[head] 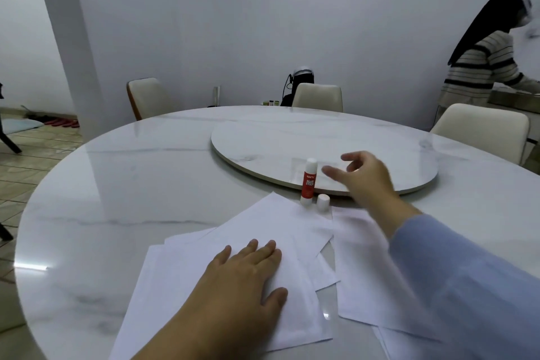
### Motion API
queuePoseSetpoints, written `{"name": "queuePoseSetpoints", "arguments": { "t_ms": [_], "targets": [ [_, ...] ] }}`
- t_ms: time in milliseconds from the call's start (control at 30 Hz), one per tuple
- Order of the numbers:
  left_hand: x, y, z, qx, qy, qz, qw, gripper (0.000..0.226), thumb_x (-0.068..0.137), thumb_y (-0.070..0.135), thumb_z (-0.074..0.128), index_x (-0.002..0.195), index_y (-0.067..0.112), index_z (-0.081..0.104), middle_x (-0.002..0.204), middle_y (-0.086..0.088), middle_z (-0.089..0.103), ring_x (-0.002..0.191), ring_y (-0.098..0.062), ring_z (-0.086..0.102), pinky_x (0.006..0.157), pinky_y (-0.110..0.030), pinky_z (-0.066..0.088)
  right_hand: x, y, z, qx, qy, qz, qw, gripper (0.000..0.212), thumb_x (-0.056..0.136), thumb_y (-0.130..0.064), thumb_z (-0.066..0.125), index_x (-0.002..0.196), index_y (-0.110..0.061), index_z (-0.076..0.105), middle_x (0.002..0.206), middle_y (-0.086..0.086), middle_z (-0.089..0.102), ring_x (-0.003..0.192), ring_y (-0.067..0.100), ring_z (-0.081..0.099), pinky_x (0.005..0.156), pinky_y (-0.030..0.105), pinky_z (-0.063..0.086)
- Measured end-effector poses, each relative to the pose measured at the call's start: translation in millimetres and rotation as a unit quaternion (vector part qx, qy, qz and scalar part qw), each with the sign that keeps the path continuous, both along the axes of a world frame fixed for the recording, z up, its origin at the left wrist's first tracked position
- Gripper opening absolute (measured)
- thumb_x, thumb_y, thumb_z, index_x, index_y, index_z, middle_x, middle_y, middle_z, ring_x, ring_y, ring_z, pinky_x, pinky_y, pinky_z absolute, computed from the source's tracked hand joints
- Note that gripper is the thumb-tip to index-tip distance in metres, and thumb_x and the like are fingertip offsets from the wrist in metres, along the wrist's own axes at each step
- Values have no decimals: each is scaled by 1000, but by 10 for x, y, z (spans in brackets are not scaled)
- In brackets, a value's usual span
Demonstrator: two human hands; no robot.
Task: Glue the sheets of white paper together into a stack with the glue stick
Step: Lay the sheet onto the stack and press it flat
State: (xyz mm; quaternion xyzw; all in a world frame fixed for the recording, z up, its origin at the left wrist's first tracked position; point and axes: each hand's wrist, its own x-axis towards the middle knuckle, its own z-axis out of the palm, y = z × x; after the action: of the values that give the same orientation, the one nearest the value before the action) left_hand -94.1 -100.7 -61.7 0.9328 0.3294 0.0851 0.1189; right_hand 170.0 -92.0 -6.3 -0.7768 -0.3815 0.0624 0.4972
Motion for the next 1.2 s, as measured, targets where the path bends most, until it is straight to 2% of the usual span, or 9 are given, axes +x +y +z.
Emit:
{"name": "queuePoseSetpoints", "arguments": {
  "t_ms": [67, 200, 500, 633, 767, 833, 933, 1000, 1200],
  "targets": [
    [2, -7, 4, 2, -3, 1, 1000, 61, 92, 50, 31, 148, 37, 10, 156, 24, 3, 143, 3, -2, 118, -30, -4, 176, -309, 134, -130, -40, 81, 987, 51, 61, -35, 87, 105, -18, 67, 89, -6, 63, 80, 11, 59, 66, 22, 42],
    [1, -29, 13, 1, 6, -3, 1000, 61, 92, 50, 29, 148, 37, 8, 156, 24, 2, 143, 2, -3, 119, -32, -3, 330, -889, 31, -472, -223, 124, 844, 82, 62, -49, 81, 135, -28, 50, 131, -7, 57, 115, 15, 54, 98, 26, 42],
    [165, -98, 16, 14, 35, -50, 998, 61, 93, 48, 27, 148, 33, 8, 158, 18, 1, 144, -1, -6, 118, -32, -5, 509, -1407, -97, -357, -239, 0, 903, 95, 55, -50, 78, 139, -47, 34, 113, -21, 55, 103, 20, 39, 95, 29, 36],
    [326, -118, 72, 10, 46, -61, 997, 61, 93, 48, 31, 148, 32, 10, 159, 12, -2, 145, -6, -9, 117, -34, -7, 406, -1422, -32, -316, -384, -1, 868, 69, 46, -53, 76, 112, -52, 53, 78, -24, 46, 76, 3, 35, 75, 26, 23],
    [279, -92, 128, -44, -61, -38, 996, 55, 95, 49, 32, 146, 41, 13, 158, 18, 4, 144, -1, -4, 117, -30, -3, 302, -1536, 313, -223, -274, 62, 933, 43, 48, -30, 88, 77, -47, 62, 78, -24, 61, 73, -3, 52, 60, 15, 36],
    [152, -70, 232, -143, -254, 10, 957, 37, 94, 41, 42, 130, 48, 45, 150, 22, 29, 139, 3, 21, 113, -24, 16, 256, -1631, 588, -157, -236, 78, 956, 39, 48, -26, 92, 79, -34, 69, 80, -10, 71, 73, 2, 61, 58, 19, 43],
    [-116, -29, 430, -385, -570, 7, 725, 19, 85, 29, 55, 90, 29, 73, 125, 10, 64, 121, -5, 52, 99, -34, 40, 16, -1726, 928, 44, -7, 187, 981, 60, 44, -14, 89, 98, -33, 70, 86, -2, 77, 74, 15, 74, 56, 28, 58],
    [-311, -12, 501, -469, -610, -59, 636, 21, 85, 35, 52, 89, 28, 71, 128, 3, 62, 128, -15, 48, 103, -48, 37, -194, -1674, 1016, 142, 91, 242, 955, 57, 44, -9, 83, 98, -24, 71, 92, 3, 77, 76, 22, 75, 58, 34, 59],
    [-415, -110, 533, -583, -462, -149, 652, 54, 61, 46, 82, 108, 26, 66, 135, 5, 56, 135, -22, 37, 102, -54, 40, -900, -1280, 826, 204, 292, 314, 880, 48, 55, -7, 72, 103, -5, 65, 84, 11, 77, 68, 25, 73, 54, 32, 57]
  ]
}}
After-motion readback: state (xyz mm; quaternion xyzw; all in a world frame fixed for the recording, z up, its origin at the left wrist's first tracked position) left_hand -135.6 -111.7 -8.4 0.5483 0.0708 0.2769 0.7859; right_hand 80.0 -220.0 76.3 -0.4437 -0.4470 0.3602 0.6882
